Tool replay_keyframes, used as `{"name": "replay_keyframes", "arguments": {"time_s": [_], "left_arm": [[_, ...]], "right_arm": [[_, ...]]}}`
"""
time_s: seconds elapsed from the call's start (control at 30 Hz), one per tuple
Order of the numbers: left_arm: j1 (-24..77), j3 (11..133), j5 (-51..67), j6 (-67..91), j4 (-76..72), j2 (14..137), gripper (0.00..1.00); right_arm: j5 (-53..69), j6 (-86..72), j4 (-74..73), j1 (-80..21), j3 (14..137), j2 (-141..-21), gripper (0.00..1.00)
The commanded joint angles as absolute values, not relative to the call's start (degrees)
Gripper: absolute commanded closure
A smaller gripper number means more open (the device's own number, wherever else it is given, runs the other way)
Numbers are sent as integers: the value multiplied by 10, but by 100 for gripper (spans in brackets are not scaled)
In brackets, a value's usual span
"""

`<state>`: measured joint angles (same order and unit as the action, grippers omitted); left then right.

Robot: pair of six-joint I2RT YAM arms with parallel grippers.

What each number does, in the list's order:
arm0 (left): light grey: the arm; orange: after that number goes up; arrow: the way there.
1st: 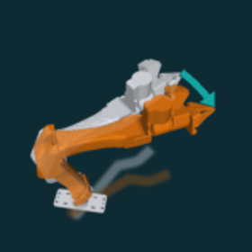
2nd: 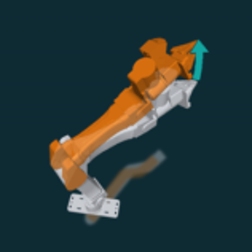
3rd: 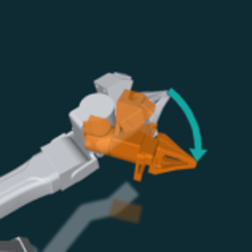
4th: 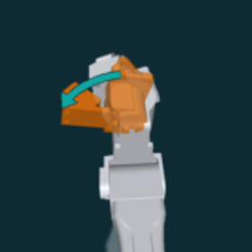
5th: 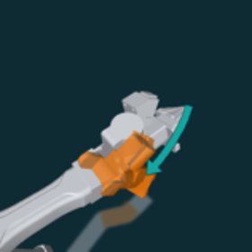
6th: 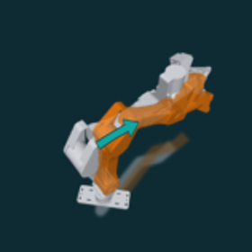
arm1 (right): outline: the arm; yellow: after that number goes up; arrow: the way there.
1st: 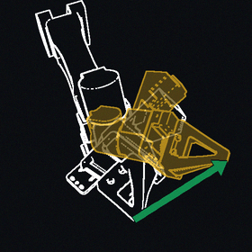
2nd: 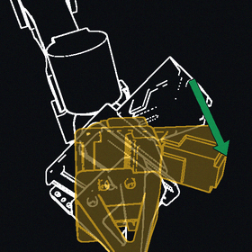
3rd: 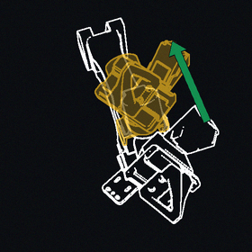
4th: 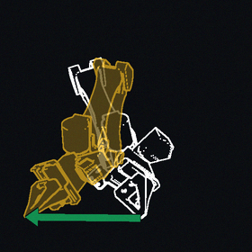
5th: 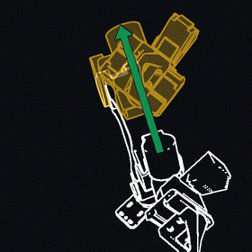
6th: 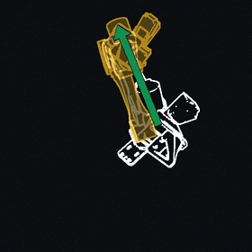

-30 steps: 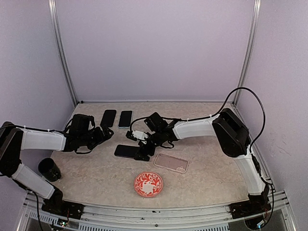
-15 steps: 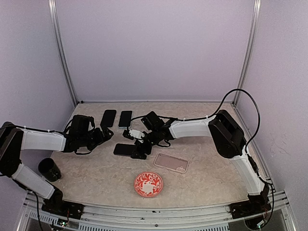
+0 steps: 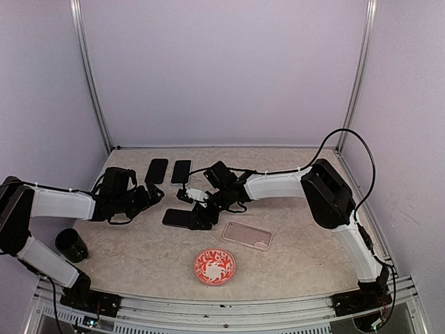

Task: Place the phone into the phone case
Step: Pick up the phone at the center of the board.

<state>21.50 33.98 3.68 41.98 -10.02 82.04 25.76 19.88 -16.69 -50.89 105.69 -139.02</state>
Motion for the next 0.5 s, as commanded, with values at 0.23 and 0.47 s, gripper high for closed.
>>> {"name": "replay_keyframes", "arguments": {"time_s": [0.23,0.47], "left_arm": [[209,333,39,420,-112,819,1],[208,332,44,419,-113,824,1]], "right_arm": [[235,204,-185,-516,1016,-1397,51],[240,201,-72,-519,926,-1321,54]]}}
